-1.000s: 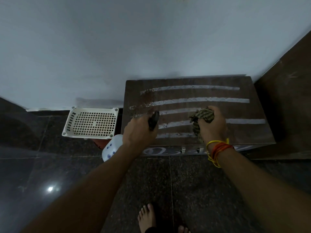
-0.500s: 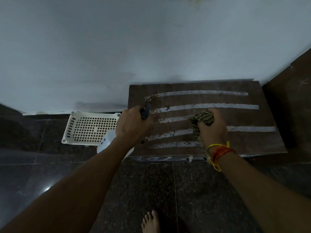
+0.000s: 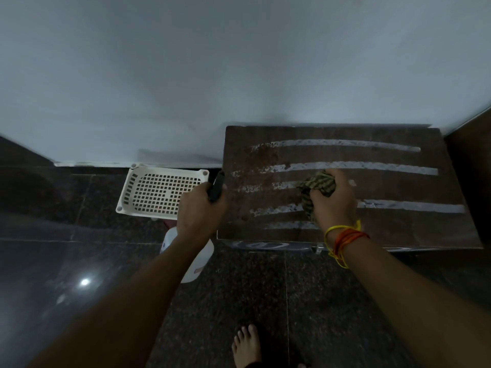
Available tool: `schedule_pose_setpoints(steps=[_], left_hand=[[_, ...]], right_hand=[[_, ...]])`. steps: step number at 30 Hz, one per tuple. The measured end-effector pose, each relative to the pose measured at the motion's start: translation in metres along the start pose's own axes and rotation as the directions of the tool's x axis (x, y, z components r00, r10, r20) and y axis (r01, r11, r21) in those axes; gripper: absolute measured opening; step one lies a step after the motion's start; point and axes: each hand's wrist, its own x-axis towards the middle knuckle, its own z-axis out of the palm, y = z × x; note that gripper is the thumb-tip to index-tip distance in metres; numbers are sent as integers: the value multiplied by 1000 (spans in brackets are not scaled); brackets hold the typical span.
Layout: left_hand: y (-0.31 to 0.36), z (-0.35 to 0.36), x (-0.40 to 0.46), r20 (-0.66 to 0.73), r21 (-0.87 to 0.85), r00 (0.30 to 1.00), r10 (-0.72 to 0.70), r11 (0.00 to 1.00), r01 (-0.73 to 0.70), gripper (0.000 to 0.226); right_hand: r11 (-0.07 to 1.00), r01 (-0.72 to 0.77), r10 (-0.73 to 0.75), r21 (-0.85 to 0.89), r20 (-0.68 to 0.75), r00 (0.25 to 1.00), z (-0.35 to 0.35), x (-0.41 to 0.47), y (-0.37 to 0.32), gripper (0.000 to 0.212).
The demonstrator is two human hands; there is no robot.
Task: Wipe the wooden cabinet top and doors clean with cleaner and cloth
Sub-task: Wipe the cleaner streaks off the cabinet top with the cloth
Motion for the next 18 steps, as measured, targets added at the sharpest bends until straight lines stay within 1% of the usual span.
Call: schedule_pose_setpoints(steps=[6, 9, 12, 14, 18], left_hand=[[-18, 1, -37, 13, -151, 992, -123, 981, 124, 32], [-23, 5, -57, 10, -161, 987, -159, 974, 158, 34], [-27, 11, -78, 50, -171, 981, -190, 966, 196, 33], [-28, 15, -92, 72, -178, 979, -189, 964, 199, 32], [-24, 24, -113, 140, -153, 982, -123, 978, 144, 25]], right_hand=[[1000, 16, -16, 17, 10, 1000, 4, -16, 0, 42], [999, 28, -28, 17, 21, 999, 0, -23, 2, 43], [999, 30, -31, 17, 47, 998, -7, -28, 7, 43], [999, 29, -30, 19, 56, 998, -12, -31, 12, 45], [1000, -6, 6, 14, 46, 999, -24, -34, 23, 47]])
